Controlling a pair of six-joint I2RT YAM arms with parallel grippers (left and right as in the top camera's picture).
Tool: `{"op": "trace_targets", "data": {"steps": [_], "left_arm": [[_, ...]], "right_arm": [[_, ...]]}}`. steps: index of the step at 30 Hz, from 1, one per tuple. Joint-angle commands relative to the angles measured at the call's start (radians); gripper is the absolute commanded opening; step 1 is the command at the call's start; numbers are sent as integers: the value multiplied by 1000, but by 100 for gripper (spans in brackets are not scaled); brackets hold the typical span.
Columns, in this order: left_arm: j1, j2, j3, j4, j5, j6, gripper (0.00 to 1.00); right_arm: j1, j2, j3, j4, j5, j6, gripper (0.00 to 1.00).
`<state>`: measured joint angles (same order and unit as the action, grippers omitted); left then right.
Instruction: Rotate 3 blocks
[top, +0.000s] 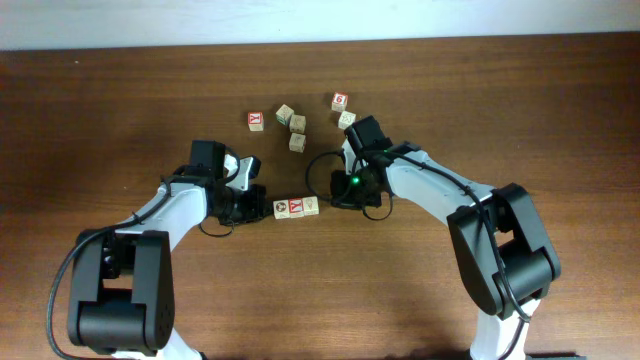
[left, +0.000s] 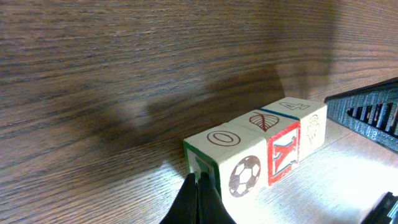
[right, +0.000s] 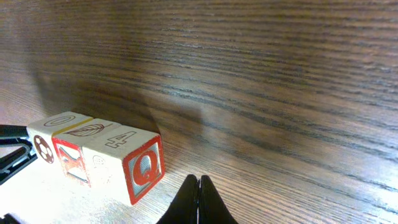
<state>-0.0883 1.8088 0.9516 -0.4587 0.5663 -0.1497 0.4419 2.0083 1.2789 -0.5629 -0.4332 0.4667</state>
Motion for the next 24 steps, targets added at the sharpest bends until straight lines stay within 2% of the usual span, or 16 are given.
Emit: {"op": "trace_targets", "data": {"steps": [1,3,4,24], "left_arm": [[0,9,-6,2,41,5,0],[0,9,-6,2,40,5,0],[0,9,-6,2,40,5,0],[-1,9,-6,6,40,5,0]], "right_arm": [[13,-5,-11,7,-27,-18,4],[18,-5,-11,11,-38,-19,4],[21,-5,-11,19,-78,-64,4],[103,-34,18,74,-87,-115,4]]}}
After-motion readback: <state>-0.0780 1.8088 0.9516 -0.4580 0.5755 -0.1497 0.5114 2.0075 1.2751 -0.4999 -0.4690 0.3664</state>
